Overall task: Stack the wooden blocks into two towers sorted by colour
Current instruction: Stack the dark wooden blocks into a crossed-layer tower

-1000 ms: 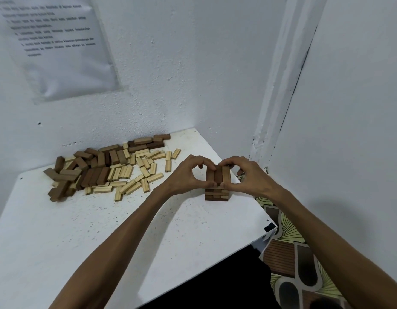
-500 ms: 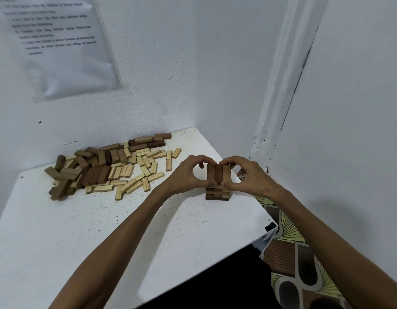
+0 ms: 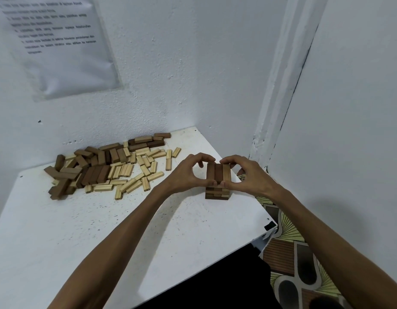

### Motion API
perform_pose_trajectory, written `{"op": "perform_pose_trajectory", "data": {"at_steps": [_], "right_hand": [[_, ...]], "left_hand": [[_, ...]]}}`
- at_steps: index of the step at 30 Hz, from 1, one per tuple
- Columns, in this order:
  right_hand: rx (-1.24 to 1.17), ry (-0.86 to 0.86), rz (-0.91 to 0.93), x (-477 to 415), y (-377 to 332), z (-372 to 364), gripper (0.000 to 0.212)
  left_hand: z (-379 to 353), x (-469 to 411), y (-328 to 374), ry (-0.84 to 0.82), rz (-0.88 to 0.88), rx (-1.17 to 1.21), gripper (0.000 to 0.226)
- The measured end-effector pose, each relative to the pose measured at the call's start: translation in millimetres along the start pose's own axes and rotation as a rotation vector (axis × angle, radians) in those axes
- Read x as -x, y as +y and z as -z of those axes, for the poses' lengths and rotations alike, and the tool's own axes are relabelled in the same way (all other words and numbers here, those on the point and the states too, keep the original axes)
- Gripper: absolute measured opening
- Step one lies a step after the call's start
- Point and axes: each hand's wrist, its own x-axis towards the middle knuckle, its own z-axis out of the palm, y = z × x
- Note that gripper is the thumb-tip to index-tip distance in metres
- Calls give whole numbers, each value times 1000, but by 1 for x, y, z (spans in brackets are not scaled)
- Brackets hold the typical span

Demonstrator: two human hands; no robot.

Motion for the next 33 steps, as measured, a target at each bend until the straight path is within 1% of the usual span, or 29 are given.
{"op": "perform_pose_trajectory", "data": {"at_steps": [10,16,19,22,28,30,33], "right_hand": [[-28,-12,-24,1,1,0,59],[-11,-55,-56,2,1,1,64],[-39,-50,-61,3,1,3,63],[-50,-44,-43,7,0,6,70],[-45,-72,-47,8,-1,5,88],[-40,-66,-55,7,1,4,90],[-38,-59,-67,6,3,2,87]], "left_hand": [[-2,-2,-5,-15,35,41,68],[7,-2,0,-66,60,61,77],[15,1,1,-72,60,50,69],[19,4,0,-64,65,32,67],[16,7,-5,-83,57,-3,79],[12,7,-6,-80,56,-6,80],[9,7,-8,-67,59,-9,80]]}}
